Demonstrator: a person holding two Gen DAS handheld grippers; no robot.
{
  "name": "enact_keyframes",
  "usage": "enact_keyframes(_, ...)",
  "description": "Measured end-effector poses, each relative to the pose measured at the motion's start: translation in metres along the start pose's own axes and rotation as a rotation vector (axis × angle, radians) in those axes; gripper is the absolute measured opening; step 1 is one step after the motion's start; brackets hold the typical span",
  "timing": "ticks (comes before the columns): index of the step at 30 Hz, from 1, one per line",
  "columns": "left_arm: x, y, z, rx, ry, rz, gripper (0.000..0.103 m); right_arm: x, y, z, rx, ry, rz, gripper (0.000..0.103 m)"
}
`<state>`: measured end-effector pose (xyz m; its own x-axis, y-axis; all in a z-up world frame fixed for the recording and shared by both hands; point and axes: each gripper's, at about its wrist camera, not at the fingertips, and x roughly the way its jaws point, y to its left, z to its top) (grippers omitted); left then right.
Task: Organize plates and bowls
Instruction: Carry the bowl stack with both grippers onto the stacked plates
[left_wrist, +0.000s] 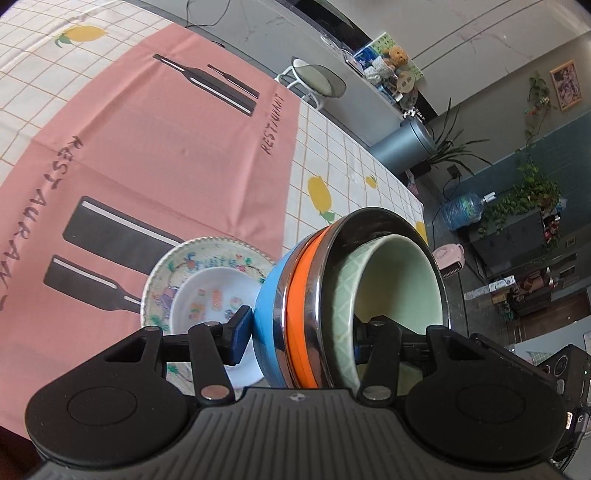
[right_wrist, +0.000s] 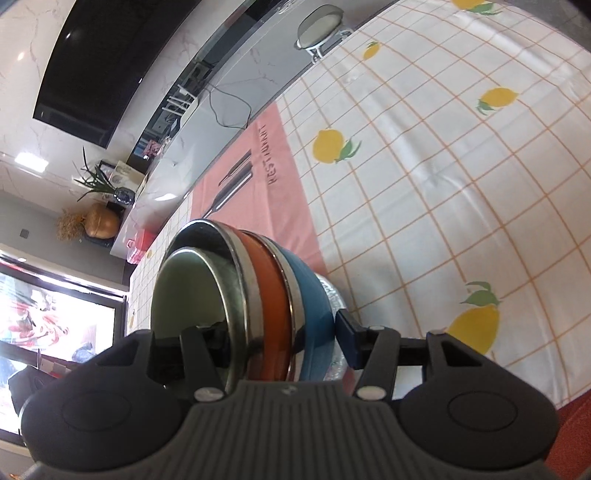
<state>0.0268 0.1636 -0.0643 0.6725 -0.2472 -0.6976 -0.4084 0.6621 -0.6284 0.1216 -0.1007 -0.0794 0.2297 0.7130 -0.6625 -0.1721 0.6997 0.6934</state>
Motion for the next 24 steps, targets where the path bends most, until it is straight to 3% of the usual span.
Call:
enact_keyframes(12, 0.004, 0.035, 0.009, -0.059, 0.011, 0.059, 0.056, 0.054, 0.011, -0.006, -0.012, 0.104, 0.003, 0.053)
enact_keyframes(24, 0.01, 0.039, 0.012, -0.048, 0.028, 0.079, 0.056, 0.065, 0.005, -0.003, -0.006, 0.124, 0.014, 0.053)
